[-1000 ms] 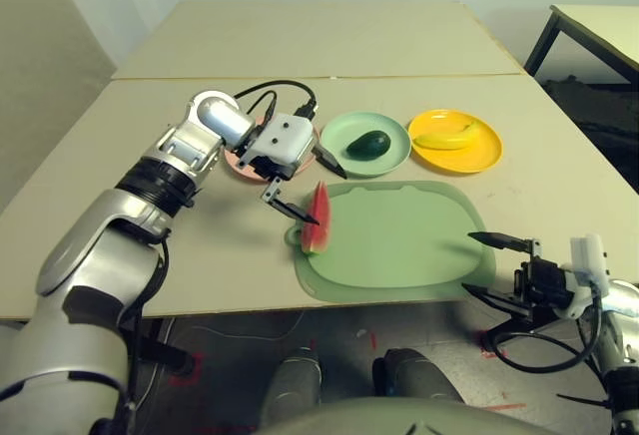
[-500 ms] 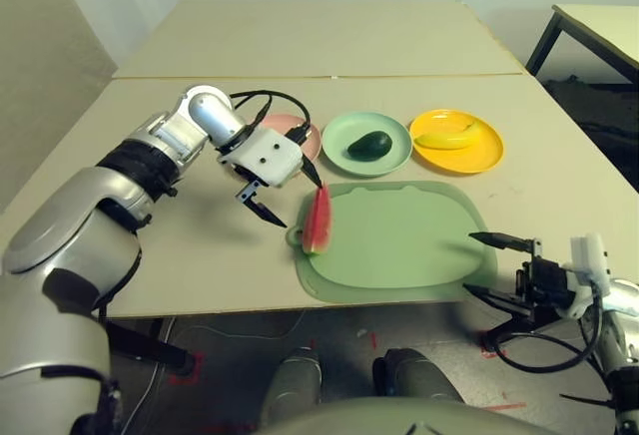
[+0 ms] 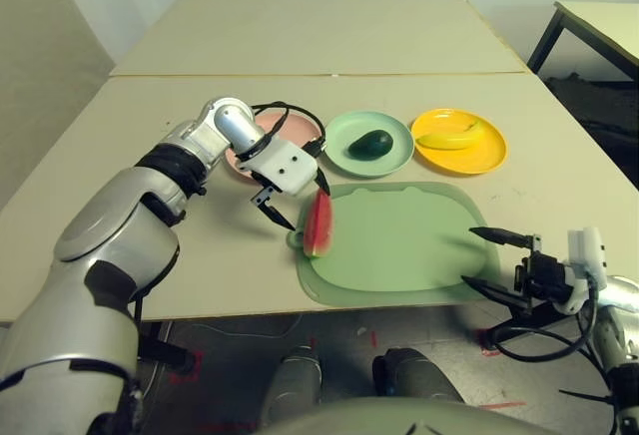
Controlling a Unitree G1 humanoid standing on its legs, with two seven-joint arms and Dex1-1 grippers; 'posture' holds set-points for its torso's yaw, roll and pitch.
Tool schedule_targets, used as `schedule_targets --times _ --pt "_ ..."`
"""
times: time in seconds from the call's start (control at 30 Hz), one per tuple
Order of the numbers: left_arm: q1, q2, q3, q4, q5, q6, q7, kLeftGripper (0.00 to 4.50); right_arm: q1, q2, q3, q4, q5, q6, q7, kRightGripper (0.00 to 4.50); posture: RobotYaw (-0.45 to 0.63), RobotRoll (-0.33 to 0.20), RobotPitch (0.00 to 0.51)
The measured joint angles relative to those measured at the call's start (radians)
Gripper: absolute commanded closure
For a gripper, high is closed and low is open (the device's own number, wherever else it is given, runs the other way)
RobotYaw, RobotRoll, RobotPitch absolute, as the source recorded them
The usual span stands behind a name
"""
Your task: Place the fruits into color-matched plates.
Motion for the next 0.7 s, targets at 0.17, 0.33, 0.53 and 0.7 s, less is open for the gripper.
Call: schedule_targets --times 0.17,0.33,0.53,0.7 --pt "0.014 -0.034 0.038 0.02 0.014 -0.016 0.0 0.0 -0.008 0.0 0.005 0.0 -0.002 0.002 -0.009 0.03 -0.04 0.0 0.045" --pt "0.039 -0.067 0.079 0.044 0.057 -0.035 0.0 0.0 -0.006 0.0 0.016 0.0 -0.003 0.003 -0.017 0.03 -0.05 0.0 0.045" --pt "0.054 -0.091 0.117 0.065 0.101 -0.045 0.0 0.0 -0.003 -0.001 0.021 0.0 -0.003 0.005 -0.017 0.03 -0.05 0.0 0.045" --pt "0.08 -0.119 0.166 0.104 0.151 -0.046 0.0 0.0 -0.011 -0.002 0.022 0.003 -0.006 0.008 -0.019 0.03 -0.05 0.0 0.043"
